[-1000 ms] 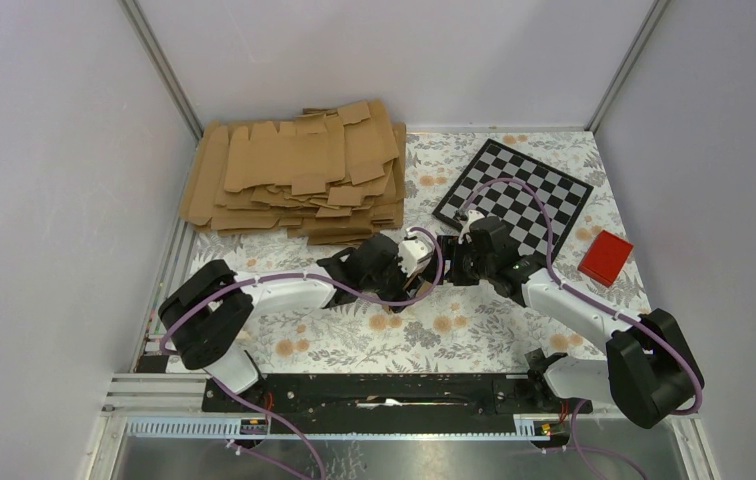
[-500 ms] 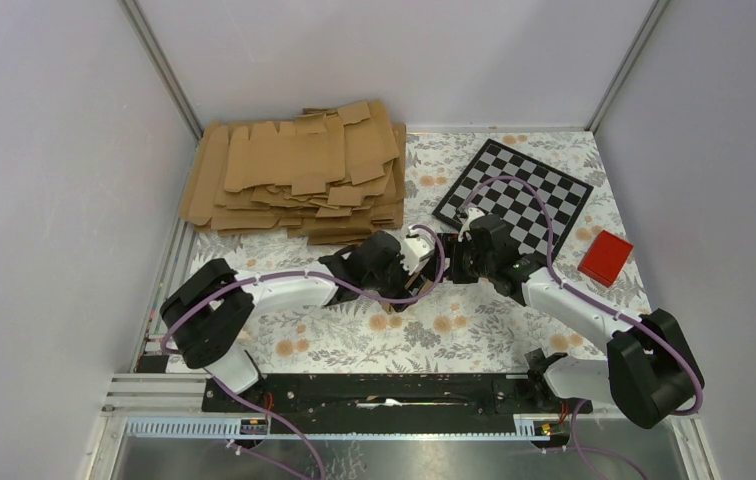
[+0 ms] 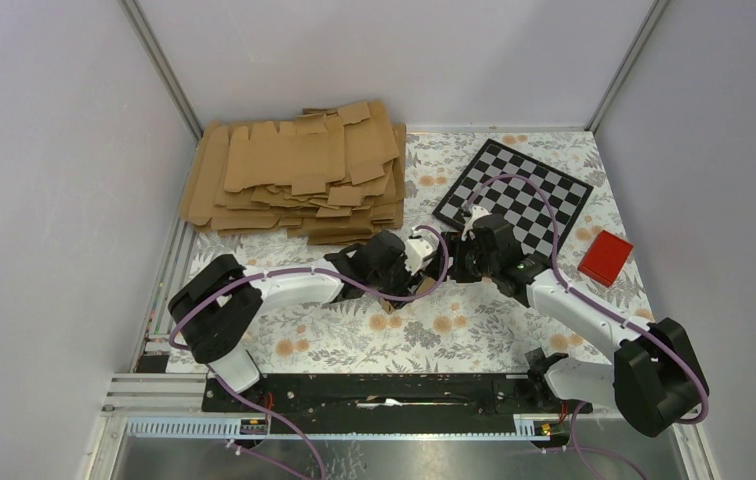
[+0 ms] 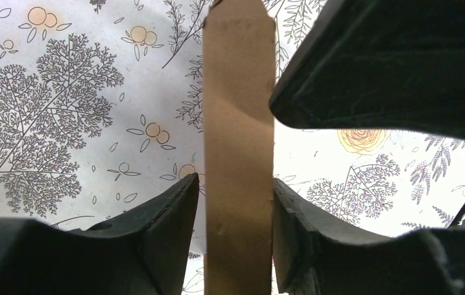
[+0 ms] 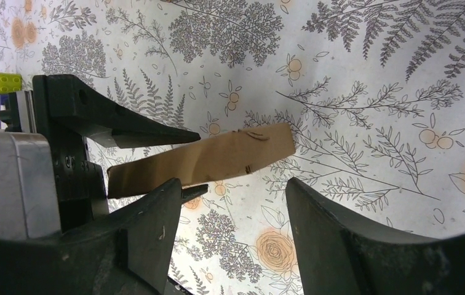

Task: Fold the paper box

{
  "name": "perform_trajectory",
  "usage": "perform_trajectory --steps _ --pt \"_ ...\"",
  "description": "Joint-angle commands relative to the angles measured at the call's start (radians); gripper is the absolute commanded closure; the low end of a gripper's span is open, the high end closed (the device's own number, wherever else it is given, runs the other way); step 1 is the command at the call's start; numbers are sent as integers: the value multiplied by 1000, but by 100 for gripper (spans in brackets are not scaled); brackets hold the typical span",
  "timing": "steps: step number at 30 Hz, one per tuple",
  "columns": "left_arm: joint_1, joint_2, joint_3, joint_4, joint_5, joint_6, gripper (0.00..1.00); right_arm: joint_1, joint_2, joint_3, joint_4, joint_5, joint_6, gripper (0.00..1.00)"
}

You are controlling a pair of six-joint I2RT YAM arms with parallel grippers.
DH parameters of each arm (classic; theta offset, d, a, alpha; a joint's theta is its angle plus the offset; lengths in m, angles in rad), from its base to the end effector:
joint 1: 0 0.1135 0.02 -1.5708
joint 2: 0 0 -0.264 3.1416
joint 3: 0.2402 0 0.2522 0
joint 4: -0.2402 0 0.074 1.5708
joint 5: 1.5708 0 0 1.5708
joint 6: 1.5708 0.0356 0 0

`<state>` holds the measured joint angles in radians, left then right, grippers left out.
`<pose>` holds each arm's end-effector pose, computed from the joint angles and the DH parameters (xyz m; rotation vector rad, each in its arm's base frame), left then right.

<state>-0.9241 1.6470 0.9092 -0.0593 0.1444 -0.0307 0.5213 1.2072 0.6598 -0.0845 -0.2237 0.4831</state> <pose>0.1996 -0.2729 0.1782 1.1224 2.1763 -0.6154 0.2165 0.1335 0.2198 -0.1749 2.2970 0.7880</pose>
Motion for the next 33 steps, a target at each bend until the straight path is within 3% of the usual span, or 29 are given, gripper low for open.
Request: perform_trajectory --steps 1,7,10,13,21,33 --pt "-5 -7 31 19 -9 2 51 -13 -40 52 -25 33 -48 31" --pt "-5 -14 31 16 3 2 53 -14 -64 29 -43 -1 -159 31" --pt "-4 -25 30 16 14 -1 41 -14 -86 1 -39 11 -192 31" --pt "-4 -33 37 11 16 -3 39 -14 -103 -20 -35 13 -201 31" --pt "-6 12 72 -26 16 -2 47 -14 -103 -23 -26 -15 -196 31" --pt "-17 64 222 -267 -27 -47 44 -14 -124 -29 -27 25 -196 32"
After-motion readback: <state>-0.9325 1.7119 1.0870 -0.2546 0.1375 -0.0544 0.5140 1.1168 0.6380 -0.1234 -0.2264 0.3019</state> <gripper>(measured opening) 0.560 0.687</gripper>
